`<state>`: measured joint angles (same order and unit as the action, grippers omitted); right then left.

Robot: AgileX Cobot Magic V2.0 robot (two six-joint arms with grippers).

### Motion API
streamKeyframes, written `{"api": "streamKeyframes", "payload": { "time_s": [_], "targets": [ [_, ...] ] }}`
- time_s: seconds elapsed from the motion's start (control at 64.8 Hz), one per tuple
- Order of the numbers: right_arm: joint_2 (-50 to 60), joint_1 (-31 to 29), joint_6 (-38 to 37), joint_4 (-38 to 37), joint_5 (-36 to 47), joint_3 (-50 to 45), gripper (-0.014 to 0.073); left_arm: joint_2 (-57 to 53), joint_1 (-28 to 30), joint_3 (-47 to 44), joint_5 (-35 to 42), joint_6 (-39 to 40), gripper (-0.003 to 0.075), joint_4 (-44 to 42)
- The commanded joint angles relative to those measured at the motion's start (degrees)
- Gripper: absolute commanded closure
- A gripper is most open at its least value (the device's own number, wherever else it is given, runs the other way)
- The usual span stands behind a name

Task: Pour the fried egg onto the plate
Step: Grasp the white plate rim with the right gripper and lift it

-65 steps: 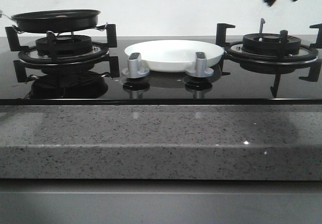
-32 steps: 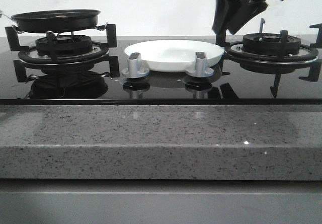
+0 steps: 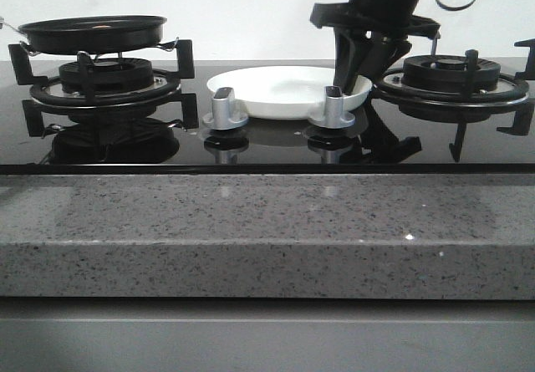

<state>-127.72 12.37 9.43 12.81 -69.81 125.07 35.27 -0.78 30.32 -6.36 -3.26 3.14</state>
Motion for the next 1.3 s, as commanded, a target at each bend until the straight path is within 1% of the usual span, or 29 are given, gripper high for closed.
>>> {"api": "streamKeyframes", "payload": {
  "time_s": [0.0,0.031,0.108,0.309,0.355,0.587,0.849,1.158,1.281],
  "targets": [
    [3.2,0.0,0.8,0.9,0.1,2.2,0.0310,0.2,-0.2,2.2,4.9,0.5,0.0029,0.4],
    [3.2,0.0,0.8,0.8,0.1,2.3,0.0316,0.2,-0.2,2.2,4.9,0.5,0.0029,0.4],
    [3.2,0.0,0.8,0.7,-0.1,2.7,0.0363,0.2,-0.2,2.2,4.9,0.5,0.0029,0.4],
    [3.7,0.0,0.5,0.7,-0.6,2.8,0.0628,0.2,-0.2,2.2,4.9,0.5,0.0029,0.4],
    [3.7,0.0,0.2,0.7,-1.0,2.8,0.0661,0.2,-0.2,2.2,4.9,0.5,0.0029,0.4],
    [3.9,-0.3,-0.9,0.7,-2.3,3.7,0.0653,0.2,-0.2,2.2,4.9,0.5,0.0029,0.4],
    [4.4,-1.3,-3.5,1.5,-6.7,11.9,0.0653,0.2,-0.2,2.2,4.9,0.5,0.0029,0.4],
    [7.8,-1.3,-3.6,2.1,-6.7,11.4,0.0653,0.2,-0.2,2.2,4.9,0.5,0.0029,0.4],
    [11.4,-1.2,-0.9,5.5,-6.7,6.7,0.0653,0.2,-0.2,2.2,4.9,0.5,0.0029,0.4]
  ]
}}
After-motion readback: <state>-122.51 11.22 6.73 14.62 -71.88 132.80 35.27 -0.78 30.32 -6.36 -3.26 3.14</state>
